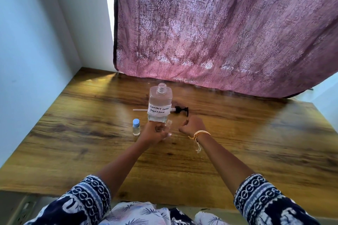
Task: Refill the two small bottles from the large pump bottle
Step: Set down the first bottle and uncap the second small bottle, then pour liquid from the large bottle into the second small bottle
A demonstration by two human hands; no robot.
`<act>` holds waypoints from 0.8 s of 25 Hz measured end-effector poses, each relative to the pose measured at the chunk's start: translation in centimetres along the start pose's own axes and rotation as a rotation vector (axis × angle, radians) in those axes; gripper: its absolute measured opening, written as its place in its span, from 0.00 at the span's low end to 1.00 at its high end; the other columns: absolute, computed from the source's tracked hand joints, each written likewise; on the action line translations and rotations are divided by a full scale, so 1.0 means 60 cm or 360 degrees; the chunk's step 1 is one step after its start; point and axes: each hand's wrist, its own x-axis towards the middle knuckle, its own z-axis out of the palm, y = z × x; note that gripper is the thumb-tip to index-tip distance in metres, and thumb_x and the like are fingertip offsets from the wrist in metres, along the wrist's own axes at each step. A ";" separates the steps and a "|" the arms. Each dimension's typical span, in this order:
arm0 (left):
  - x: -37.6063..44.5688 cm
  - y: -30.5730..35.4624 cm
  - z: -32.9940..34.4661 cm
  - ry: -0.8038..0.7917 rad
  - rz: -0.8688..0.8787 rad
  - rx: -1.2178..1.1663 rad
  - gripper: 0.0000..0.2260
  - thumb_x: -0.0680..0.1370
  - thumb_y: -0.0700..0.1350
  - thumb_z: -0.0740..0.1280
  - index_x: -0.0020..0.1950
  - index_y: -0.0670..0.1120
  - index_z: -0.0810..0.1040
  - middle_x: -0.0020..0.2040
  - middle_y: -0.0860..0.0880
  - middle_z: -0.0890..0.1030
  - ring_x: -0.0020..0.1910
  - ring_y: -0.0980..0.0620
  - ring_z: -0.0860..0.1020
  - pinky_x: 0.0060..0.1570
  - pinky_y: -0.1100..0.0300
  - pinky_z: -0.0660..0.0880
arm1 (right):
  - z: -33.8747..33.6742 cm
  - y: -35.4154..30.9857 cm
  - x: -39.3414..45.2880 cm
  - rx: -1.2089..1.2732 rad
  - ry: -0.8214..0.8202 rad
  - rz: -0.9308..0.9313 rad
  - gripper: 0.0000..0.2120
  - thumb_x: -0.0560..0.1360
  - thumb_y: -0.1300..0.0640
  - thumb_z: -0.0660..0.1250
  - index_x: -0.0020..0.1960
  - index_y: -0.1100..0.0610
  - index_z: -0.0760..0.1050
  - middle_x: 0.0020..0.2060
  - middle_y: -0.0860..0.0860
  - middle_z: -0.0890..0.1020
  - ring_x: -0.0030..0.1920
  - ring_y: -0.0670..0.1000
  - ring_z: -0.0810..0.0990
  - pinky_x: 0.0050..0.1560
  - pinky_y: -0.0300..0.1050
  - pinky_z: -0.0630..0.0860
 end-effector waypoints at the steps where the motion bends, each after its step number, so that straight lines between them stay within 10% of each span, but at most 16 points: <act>1: 0.000 0.001 -0.001 0.0008 -0.0003 -0.0003 0.11 0.69 0.44 0.77 0.47 0.43 0.81 0.40 0.50 0.83 0.40 0.56 0.80 0.38 0.67 0.75 | 0.003 -0.002 -0.002 -0.0052 -0.0004 -0.0044 0.07 0.65 0.59 0.71 0.39 0.63 0.82 0.39 0.58 0.85 0.41 0.56 0.84 0.37 0.46 0.78; 14: -0.017 -0.006 -0.009 0.0057 -0.0033 -0.0079 0.10 0.68 0.43 0.77 0.46 0.40 0.82 0.40 0.42 0.85 0.41 0.44 0.84 0.43 0.44 0.82 | 0.011 0.027 -0.011 -0.0068 -0.0128 -0.0243 0.30 0.68 0.59 0.75 0.68 0.60 0.71 0.64 0.58 0.76 0.63 0.58 0.76 0.60 0.47 0.74; 20: -0.030 0.016 -0.022 0.0277 0.0026 -0.0107 0.08 0.68 0.47 0.78 0.41 0.48 0.81 0.35 0.52 0.82 0.36 0.53 0.81 0.40 0.58 0.80 | -0.003 -0.015 -0.020 0.0332 0.0198 -0.0257 0.24 0.67 0.63 0.72 0.62 0.60 0.75 0.56 0.54 0.76 0.57 0.53 0.77 0.53 0.42 0.72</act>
